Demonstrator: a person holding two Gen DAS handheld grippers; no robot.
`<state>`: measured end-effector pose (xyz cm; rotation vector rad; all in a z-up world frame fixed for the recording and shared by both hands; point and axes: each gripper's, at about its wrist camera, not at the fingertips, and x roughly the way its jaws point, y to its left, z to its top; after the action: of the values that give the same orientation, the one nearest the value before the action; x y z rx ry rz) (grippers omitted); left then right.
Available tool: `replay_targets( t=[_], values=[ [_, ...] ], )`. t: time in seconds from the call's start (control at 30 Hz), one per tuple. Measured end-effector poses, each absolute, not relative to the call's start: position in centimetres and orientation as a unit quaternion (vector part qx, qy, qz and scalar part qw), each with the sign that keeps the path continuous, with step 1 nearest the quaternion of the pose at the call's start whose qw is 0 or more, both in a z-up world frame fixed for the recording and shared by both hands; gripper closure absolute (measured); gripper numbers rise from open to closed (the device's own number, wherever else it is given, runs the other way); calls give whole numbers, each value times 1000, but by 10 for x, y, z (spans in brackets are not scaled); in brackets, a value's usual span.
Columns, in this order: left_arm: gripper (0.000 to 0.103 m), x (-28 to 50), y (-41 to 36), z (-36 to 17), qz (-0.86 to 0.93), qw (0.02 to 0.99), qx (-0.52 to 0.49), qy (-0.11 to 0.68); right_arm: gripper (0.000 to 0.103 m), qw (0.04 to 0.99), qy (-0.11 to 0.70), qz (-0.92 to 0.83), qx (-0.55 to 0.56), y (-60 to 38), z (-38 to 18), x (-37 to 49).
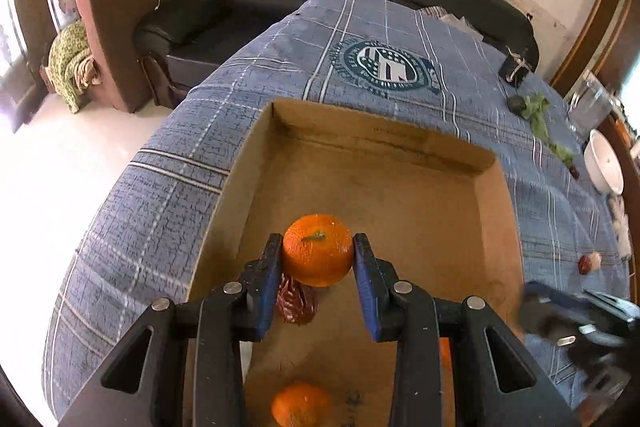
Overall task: Organize fruits
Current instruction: 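Carry the tangerine into the box and release it while the right gripper releases the plum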
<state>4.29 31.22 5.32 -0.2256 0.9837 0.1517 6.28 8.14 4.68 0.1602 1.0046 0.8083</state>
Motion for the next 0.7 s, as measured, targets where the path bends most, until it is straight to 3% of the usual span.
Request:
replay_targets(
  t=[0.47, 0.7],
  values=[
    [68, 59, 323, 42, 46, 864, -149, 479, 75, 822, 444, 353, -55, 143, 27, 61],
    [55, 19, 326, 82, 55, 888, -179, 420, 68, 837, 412, 356, -55, 129, 46, 44]
  ],
)
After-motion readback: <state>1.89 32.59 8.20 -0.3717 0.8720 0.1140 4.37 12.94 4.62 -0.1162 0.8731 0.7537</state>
